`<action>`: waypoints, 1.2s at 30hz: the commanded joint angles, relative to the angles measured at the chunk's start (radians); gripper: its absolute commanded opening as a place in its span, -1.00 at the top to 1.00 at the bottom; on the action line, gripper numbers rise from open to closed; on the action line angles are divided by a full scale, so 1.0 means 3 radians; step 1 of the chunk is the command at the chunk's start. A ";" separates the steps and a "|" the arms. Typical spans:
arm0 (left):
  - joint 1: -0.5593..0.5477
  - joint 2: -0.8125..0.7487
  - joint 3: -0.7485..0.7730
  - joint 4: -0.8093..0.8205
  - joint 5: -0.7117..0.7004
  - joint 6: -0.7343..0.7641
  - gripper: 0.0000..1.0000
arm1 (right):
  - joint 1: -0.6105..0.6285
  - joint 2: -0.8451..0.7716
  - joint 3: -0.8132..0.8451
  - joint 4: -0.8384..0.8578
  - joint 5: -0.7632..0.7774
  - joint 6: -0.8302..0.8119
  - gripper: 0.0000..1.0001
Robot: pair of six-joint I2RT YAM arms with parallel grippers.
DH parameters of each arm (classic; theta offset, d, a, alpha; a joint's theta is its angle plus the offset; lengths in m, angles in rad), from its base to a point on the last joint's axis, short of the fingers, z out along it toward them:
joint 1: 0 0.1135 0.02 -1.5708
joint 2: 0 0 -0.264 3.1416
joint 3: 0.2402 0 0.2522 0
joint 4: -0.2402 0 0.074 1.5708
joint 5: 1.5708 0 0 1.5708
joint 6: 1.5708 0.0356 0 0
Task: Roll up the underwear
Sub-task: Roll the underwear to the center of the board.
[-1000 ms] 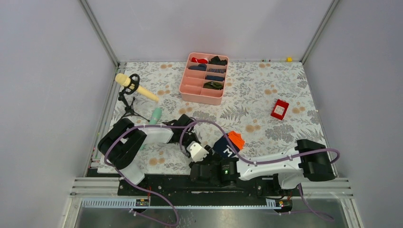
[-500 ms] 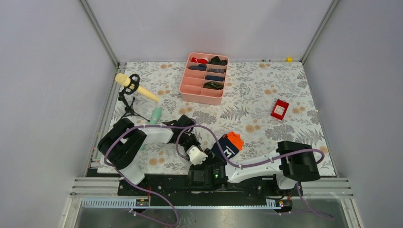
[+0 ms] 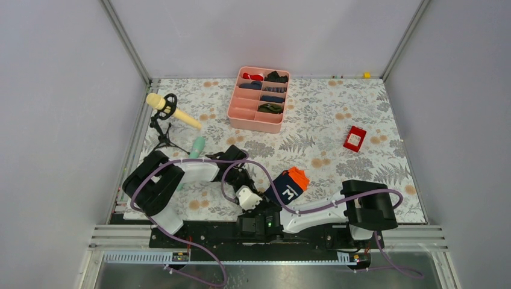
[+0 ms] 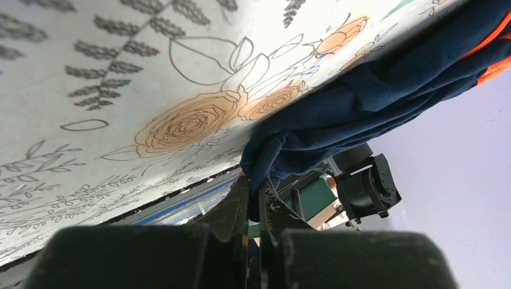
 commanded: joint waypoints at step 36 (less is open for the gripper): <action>-0.0009 -0.0246 0.0054 0.0078 0.0031 -0.0287 1.00 | 0.0061 0.0243 0.0269 -0.0490 0.0386 0.0421 0.84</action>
